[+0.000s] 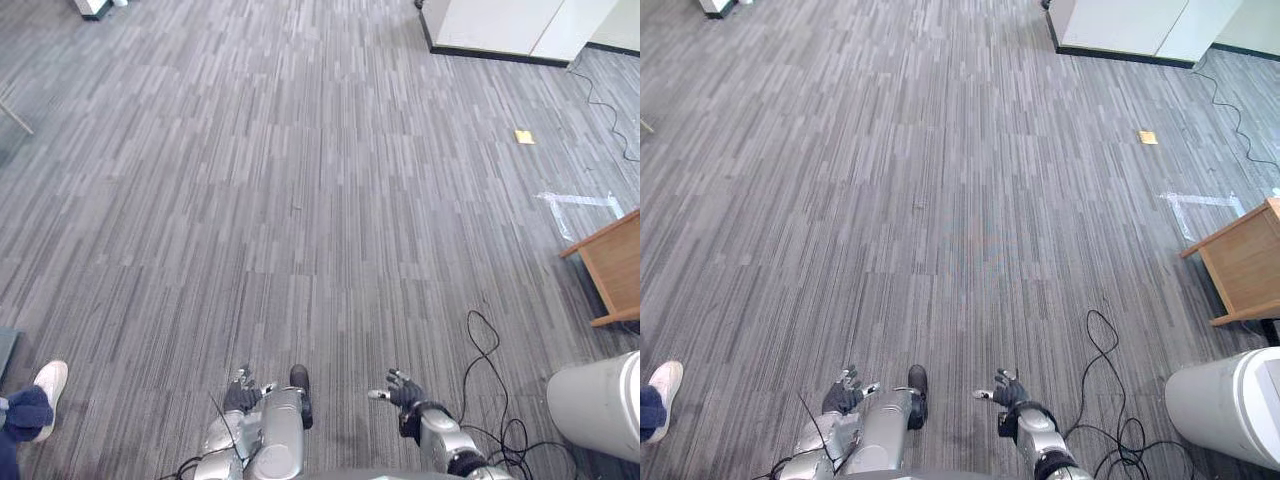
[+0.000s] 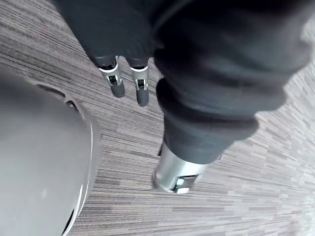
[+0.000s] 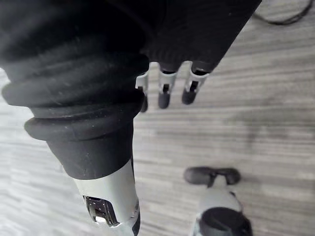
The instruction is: Organize washtable
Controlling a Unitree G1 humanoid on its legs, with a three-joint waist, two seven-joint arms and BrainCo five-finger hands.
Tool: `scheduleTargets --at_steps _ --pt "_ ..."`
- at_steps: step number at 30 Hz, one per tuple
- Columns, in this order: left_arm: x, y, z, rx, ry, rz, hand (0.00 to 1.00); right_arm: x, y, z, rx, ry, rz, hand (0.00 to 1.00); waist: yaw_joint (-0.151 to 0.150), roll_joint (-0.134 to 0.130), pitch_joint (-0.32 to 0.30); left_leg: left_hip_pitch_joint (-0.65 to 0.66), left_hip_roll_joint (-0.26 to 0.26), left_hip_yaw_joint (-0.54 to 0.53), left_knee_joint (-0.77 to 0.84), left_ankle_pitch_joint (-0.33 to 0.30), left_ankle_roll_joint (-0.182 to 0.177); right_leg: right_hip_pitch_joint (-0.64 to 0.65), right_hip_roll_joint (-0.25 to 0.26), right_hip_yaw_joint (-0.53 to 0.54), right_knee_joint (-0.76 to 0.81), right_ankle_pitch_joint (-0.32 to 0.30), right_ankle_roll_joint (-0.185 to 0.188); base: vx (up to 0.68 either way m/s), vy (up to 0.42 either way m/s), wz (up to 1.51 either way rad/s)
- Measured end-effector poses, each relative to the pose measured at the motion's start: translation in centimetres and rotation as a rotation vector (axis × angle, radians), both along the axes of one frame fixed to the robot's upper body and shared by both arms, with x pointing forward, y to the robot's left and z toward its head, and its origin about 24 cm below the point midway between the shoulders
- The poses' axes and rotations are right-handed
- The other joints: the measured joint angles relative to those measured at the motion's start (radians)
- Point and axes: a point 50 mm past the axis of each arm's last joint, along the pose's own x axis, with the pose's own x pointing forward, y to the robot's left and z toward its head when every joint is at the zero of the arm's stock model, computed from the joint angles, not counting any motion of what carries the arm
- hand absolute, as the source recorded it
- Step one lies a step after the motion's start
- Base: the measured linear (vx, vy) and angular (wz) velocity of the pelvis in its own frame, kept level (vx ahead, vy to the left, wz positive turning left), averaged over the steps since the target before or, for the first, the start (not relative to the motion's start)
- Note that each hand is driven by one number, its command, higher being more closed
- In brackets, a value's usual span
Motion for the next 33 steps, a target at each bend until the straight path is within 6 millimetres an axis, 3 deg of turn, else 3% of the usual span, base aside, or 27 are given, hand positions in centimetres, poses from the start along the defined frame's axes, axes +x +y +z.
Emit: scheduleTargets --at_steps 2,4,5,6,7,8,9,10,11,13,14,15,17,18,19,20,21,22,23,24,25,26,28,30,31,32,33 --pt "-0.9 0.5 -0.6 0.012 0.048 -0.015 0.00 -1.1 -0.5 -0.6 0.003 0.043 -0.013 0.00 -0.009 -0.023 -0.018 0.067 -0.044 0.011 -0.010 -0.066 -0.006 -0.069 -0.061 0.025 0.216 0.058 0.011 0.32 0.240 -0.02" --pt "-1.9 1.1 -1.3 0.030 0.112 -0.042 0.00 -4.3 -1.6 -2.1 0.022 0.159 -0.116 0.00 -0.031 -0.037 -0.038 0.169 -0.108 -0.002 -0.080 -0.098 0.003 -0.202 -0.142 0.020 0.541 0.248 -0.039 0.44 0.268 0.35" --pt "-2.1 1.3 -1.4 0.034 0.124 -0.041 0.00 -5.1 -1.8 -2.4 0.033 0.186 -0.140 0.00 -0.034 -0.042 -0.041 0.198 -0.119 -0.007 -0.105 -0.099 0.003 -0.249 -0.155 0.012 0.637 0.211 -0.053 0.46 0.260 0.27" --pt "-2.6 1.6 -1.7 0.034 0.154 -0.029 0.00 -6.1 -2.3 -2.7 0.046 0.211 -0.196 0.00 -0.049 -0.040 -0.041 0.266 -0.130 -0.017 -0.163 -0.099 0.002 -0.321 -0.162 -0.021 0.768 0.116 -0.074 0.37 0.200 0.18" --pt "-3.3 1.6 -2.2 0.026 0.195 -0.013 0.00 -6.1 -3.1 -2.6 0.051 0.190 -0.257 0.00 -0.069 -0.026 -0.043 0.333 -0.132 -0.034 -0.213 -0.098 0.001 -0.370 -0.156 -0.090 0.812 0.016 -0.101 0.37 0.196 0.17" --pt "-3.6 1.6 -2.4 0.021 0.212 -0.007 0.00 -6.1 -3.5 -2.5 0.054 0.185 -0.292 0.00 -0.082 -0.021 -0.043 0.366 -0.133 -0.039 -0.238 -0.098 0.001 -0.394 -0.150 -0.129 0.811 -0.032 -0.112 0.37 0.162 0.25" --pt "-4.1 1.7 -2.8 0.010 0.241 0.011 0.00 -6.3 -4.3 -2.5 0.066 0.179 -0.369 0.00 -0.091 -0.014 -0.041 0.416 -0.134 -0.058 -0.260 -0.098 0.002 -0.431 -0.133 -0.201 0.754 -0.118 -0.090 0.31 0.098 0.30" --pt "-4.3 1.6 -2.9 0.003 0.252 0.022 0.00 -6.7 -4.7 -2.6 0.072 0.183 -0.411 0.00 -0.102 -0.012 -0.041 0.435 -0.134 -0.071 -0.270 -0.098 0.001 -0.445 -0.120 -0.234 0.688 -0.148 -0.077 0.41 0.077 0.61" --pt "-4.9 1.5 -3.2 -0.019 0.271 0.058 0.00 -7.5 -5.3 -2.8 0.088 0.191 -0.494 0.00 -0.112 -0.009 -0.040 0.471 -0.136 -0.095 -0.291 -0.106 -0.012 -0.469 -0.094 -0.286 0.517 -0.171 -0.062 0.44 0.034 0.70" --pt "-5.6 1.6 -3.5 -0.063 0.284 0.138 0.00 -8.3 -6.1 -2.9 0.110 0.199 -0.592 0.00 -0.114 0.002 -0.039 0.521 -0.139 -0.128 -0.322 -0.120 -0.035 -0.501 -0.052 -0.330 0.163 -0.119 -0.055 0.46 0.003 0.69" --pt "-6.3 1.9 -3.6 -0.087 0.293 0.204 0.00 -8.8 -6.1 -3.0 0.124 0.213 -0.621 0.00 -0.119 0.004 -0.040 0.552 -0.146 -0.151 -0.346 -0.130 -0.045 -0.518 -0.041 -0.344 -0.059 -0.041 -0.019 0.59 -0.047 0.77" --pt "-7.3 2.2 -3.9 -0.111 0.312 0.276 0.00 -9.4 -6.0 -3.2 0.158 0.232 -0.681 0.00 -0.119 0.007 -0.038 0.594 -0.152 -0.170 -0.375 -0.160 -0.050 -0.551 -0.049 -0.348 -0.133 -0.009 -0.018 0.61 -0.057 0.73" --pt "-9.8 2.5 -4.1 -0.124 0.358 0.344 0.00 -9.8 -5.8 -3.3 0.199 0.236 -0.732 0.00 -0.118 0.008 -0.039 0.653 -0.145 -0.185 -0.361 -0.220 -0.062 -0.567 -0.050 -0.346 -0.138 0.019 -0.059 0.51 -0.079 0.47" --pt "-12.1 2.5 -4.3 -0.133 0.407 0.391 0.00 -9.9 -6.3 -3.2 0.198 0.224 -0.744 0.00 -0.126 0.024 -0.051 0.664 -0.107 -0.208 -0.298 -0.298 -0.073 -0.574 -0.025 -0.332 -0.078 0.028 -0.099 0.67 -0.152 0.64" --pt "-15.0 2.2 -4.5 -0.147 0.479 0.449 0.00 -9.9 -6.5 -3.2 0.208 0.219 -0.747 0.00 -0.135 0.054 -0.073 0.649 -0.044 -0.219 -0.189 -0.362 -0.140 -0.567 0.028 -0.315 -0.017 0.029 -0.147 0.85 -0.240 0.80" --pt "-16.1 2.3 -4.5 -0.154 0.510 0.489 0.00 -10.2 -6.0 -3.3 0.227 0.238 -0.748 0.00 -0.137 0.044 -0.077 0.575 -0.021 -0.222 0.011 -0.379 -0.172 -0.551 0.051 -0.299 -0.007 0.082 -0.181 0.88 -0.307 0.74" --pt "-17.0 1.6 -4.6 -0.183 0.542 0.526 0.00 -10.2 -6.4 -3.3 0.222 0.240 -0.751 0.00 -0.134 0.071 -0.078 0.478 0.030 -0.217 0.241 -0.362 -0.200 -0.525 0.083 -0.303 -0.003 0.114 -0.193 0.74 -0.282 0.36" --pt "-18.2 0.4 -4.7 -0.222 0.573 0.571 0.00 -9.8 -7.4 -3.1 0.189 0.232 -0.720 0.00 -0.114 0.132 -0.080 0.372 0.125 -0.198 0.498 -0.226 -0.200 -0.473 0.145 -0.313 -0.021 0.069 -0.196 0.60 -0.203 -0.06" --pt "-18.7 -0.3 -4.8 -0.243 0.592 0.577 0.00 -9.6 -7.7 -3.0 0.173 0.229 -0.699 0.00 -0.101 0.139 -0.082 0.341 0.168 -0.167 0.587 -0.111 -0.183 -0.444 0.175 -0.300 -0.036 0.050 -0.197 0.63 -0.126 -0.57" --pt "-19.0 -1.2 -4.9 -0.270 0.615 0.568 0.00 -9.4 -7.8 -2.9 0.156 0.230 -0.659 0.00 -0.085 0.143 -0.067 0.289 0.246 -0.094 0.735 0.003 -0.130 -0.376 0.213 -0.260 -0.078 0.017 -0.203 0.91 -0.162 -0.68" --pt "-18.0 -1.6 -5.0 -0.290 0.590 0.535 0.00 -8.9 -7.6 -2.9 0.152 0.230 -0.652 0.00 -0.077 0.138 -0.052 0.218 0.279 -0.053 0.838 -0.074 -0.084 -0.318 0.218 -0.228 -0.101 -0.015 -0.200 0.88 -0.156 -0.61" --pt "-17.8 -1.3 -5.0 -0.287 0.581 0.527 0.00 -8.9 -7.4 -3.0 0.148 0.244 -0.649 0.00 -0.076 0.122 -0.043 0.186 0.281 -0.045 0.862 -0.106 -0.087 -0.288 0.215 -0.214 -0.117 -0.027 -0.195 0.83 -0.142 -0.39" --pt "-16.1 0.4 -4.7 -0.261 0.497 0.554 0.00 -8.2 -6.1 -3.1 0.149 0.274 -0.572 0.00 -0.073 0.062 -0.016 0.035 0.232 -0.035 0.771 -0.203 -0.136 -0.157 0.184 -0.189 -0.190 -0.073 -0.168 0.66 -0.062 -0.24" --pt "-14.2 1.4 -4.5 -0.251 0.417 0.560 0.00 -7.7 -5.3 -3.2 0.156 0.279 -0.527 0.00 -0.061 0.034 -0.005 -0.044 0.176 -0.033 0.552 -0.215 -0.139 -0.092 0.158 -0.188 -0.223 -0.088 -0.139 0.60 0.013 -0.17" --pt "-13.2 1.9 -4.3 -0.241 0.380 0.557 0.00 -7.5 -5.0 -3.1 0.160 0.278 -0.513 0.00 -0.047 0.019 -0.007 -0.072 0.128 -0.036 0.342 -0.196 -0.154 -0.063 0.142 -0.189 -0.241 -0.104 -0.114 0.66 0.090 -0.25" --pt "-12.6 2.3 -4.1 -0.229 0.344 0.568 0.00 -7.1 -4.5 -3.1 0.175 0.268 -0.510 0.00 -0.037 0.011 -0.004 -0.086 0.073 -0.066 0.041 -0.125 -0.179 -0.012 0.123 -0.188 -0.265 -0.126 -0.085 0.68 0.166 -0.33" --pt "-12.3 2.3 -4.1 -0.229 0.328 0.587 0.00 -7.2 -4.2 -3.1 0.179 0.270 -0.510 0.00 -0.019 0.013 -0.003 -0.098 0.048 -0.097 -0.118 -0.060 -0.203 0.031 0.115 -0.181 -0.284 -0.147 -0.067 0.70 0.206 -0.39"
